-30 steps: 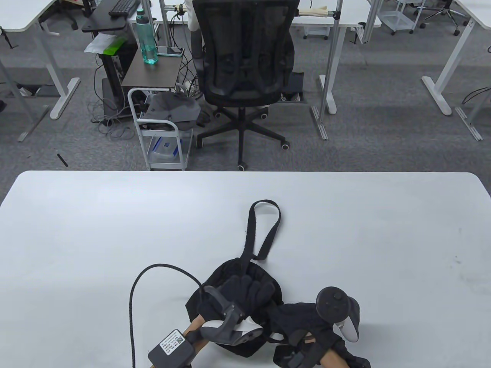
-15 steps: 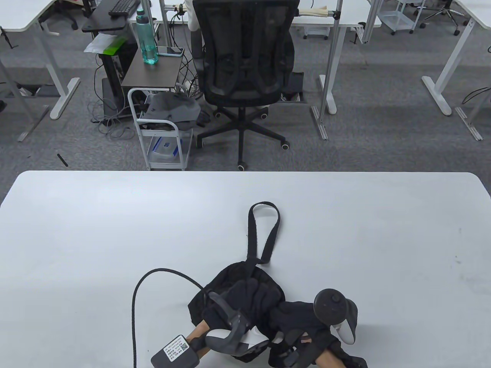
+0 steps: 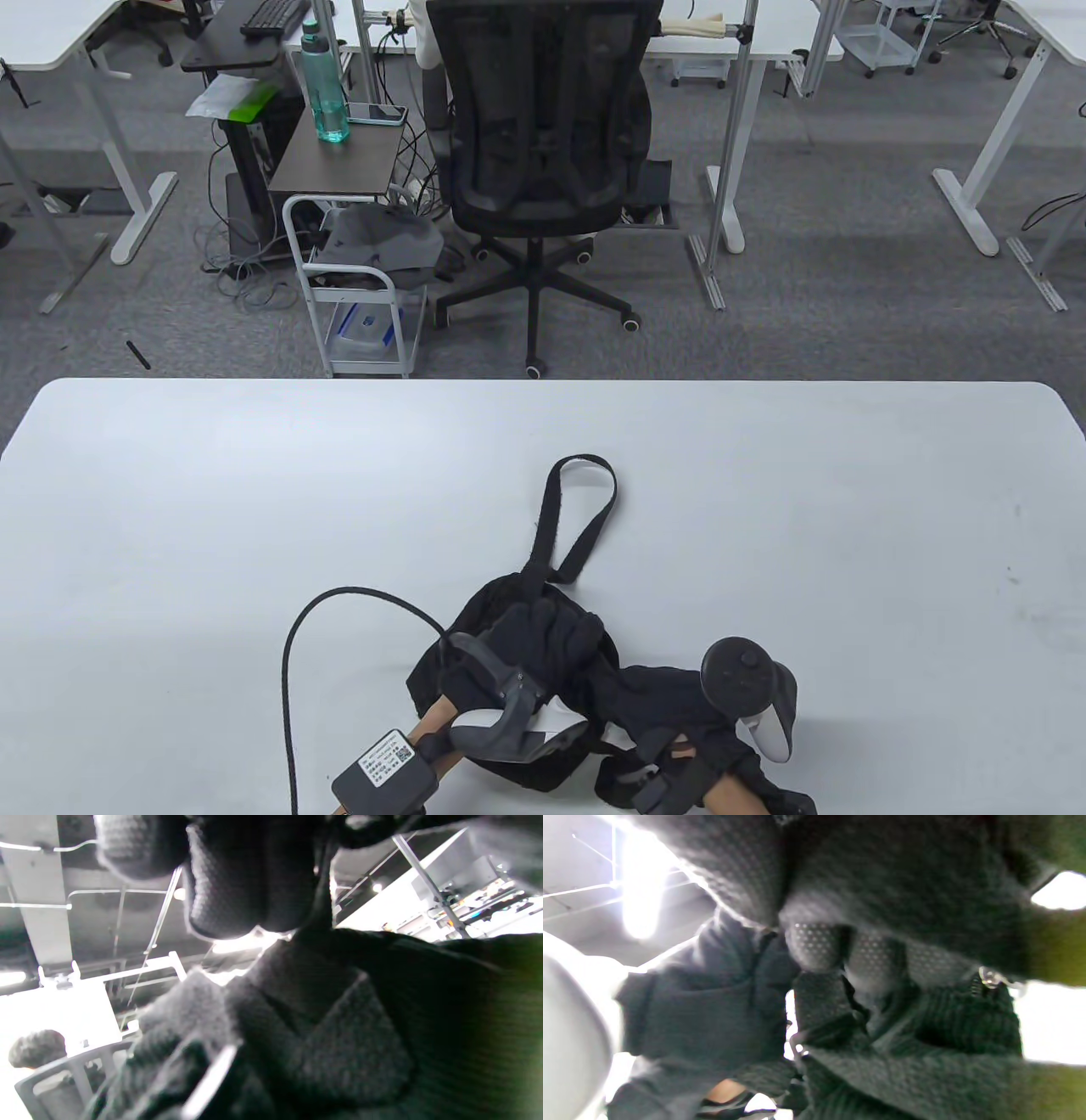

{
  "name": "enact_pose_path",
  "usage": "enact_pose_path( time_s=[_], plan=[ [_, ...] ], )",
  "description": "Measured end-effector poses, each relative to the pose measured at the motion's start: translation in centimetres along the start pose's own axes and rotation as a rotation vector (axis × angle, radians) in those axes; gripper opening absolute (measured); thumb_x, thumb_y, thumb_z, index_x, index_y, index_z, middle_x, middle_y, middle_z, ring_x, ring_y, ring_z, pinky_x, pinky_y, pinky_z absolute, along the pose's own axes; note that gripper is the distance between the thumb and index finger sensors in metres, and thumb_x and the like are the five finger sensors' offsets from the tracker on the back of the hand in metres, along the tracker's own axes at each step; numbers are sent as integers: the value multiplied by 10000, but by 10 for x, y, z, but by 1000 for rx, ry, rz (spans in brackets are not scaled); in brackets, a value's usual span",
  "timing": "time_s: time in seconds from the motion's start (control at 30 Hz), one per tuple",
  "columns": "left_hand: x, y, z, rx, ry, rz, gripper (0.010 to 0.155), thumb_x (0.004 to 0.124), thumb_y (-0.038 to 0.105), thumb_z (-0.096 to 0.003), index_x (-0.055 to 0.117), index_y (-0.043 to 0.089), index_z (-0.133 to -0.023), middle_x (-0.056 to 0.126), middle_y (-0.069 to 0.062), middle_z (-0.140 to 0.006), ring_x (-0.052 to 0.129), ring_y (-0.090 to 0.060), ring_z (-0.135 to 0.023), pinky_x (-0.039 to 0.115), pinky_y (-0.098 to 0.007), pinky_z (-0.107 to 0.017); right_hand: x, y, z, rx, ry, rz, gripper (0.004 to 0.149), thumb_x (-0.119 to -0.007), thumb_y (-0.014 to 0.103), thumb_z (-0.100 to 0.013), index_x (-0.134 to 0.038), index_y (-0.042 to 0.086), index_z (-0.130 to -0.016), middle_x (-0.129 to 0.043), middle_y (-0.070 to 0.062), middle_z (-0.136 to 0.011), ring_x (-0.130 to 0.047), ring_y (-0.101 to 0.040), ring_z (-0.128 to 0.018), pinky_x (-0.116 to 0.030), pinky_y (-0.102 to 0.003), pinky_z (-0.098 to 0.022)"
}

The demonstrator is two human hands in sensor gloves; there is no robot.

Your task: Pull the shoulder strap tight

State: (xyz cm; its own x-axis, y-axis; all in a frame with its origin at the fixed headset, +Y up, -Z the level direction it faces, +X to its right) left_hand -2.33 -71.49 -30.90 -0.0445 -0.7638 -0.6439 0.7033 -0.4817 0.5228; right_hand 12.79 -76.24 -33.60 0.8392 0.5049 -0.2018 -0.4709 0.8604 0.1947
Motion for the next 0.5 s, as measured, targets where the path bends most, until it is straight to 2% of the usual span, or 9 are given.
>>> enact_pose_path(
  time_s=[0.1, 0.17, 0.43, 0.5],
  plan=[
    [-9, 13, 1, 34, 37, -8, 640, 571, 437, -337, 588, 307, -963, 988, 93, -787, 1022, -159, -693, 843, -353, -472, -3, 0, -2, 5, -9, -5, 442, -809, 431, -446, -1031, 60, -541, -1099, -152, -478, -1080, -341, -344, -838, -535, -387],
    [-10, 19, 2, 39, 60, -47, 638, 578, 432, -334, 598, 302, -958, 993, 94, -787, 1029, -156, -689, 849, -352, -470, -4, 1, -2, 8, -19, -15, 416, -816, 403, -440, -1037, 57, -502, -1105, -145, -437, -1085, -333, -303, -846, -533, -368],
    [5, 11, -1, 19, 23, 0, 646, 549, 452, -322, 558, 388, -965, 971, 140, -802, 1015, -138, -697, 835, -351, -478, -1, 4, -2, 9, -14, -18, 377, -834, 350, -437, -1041, 37, -474, -1106, -128, -400, -1085, -314, -279, -855, -525, -367],
    [10, 5, -3, -14, -16, 8, 645, 549, 454, -317, 558, 415, -961, 970, 152, -797, 1010, -136, -702, 831, -351, -484, 0, 5, -2, 4, -10, -3, 376, -839, 345, -433, -1045, 31, -464, -1108, -131, -391, -1086, -315, -272, -855, -525, -367]
  ],
)
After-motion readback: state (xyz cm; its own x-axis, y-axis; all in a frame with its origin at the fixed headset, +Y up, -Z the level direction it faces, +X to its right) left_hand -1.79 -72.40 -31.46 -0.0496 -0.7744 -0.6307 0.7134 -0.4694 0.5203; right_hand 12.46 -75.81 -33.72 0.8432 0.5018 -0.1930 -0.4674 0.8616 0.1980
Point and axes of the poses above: the tracker on the back of each hand, its own y axis roughly to the thumb side, its own z axis roughly from the fingertips to the wrist, x = y × z, the point moved 4 cm from there along -z, roughly from the wrist to the fingertips
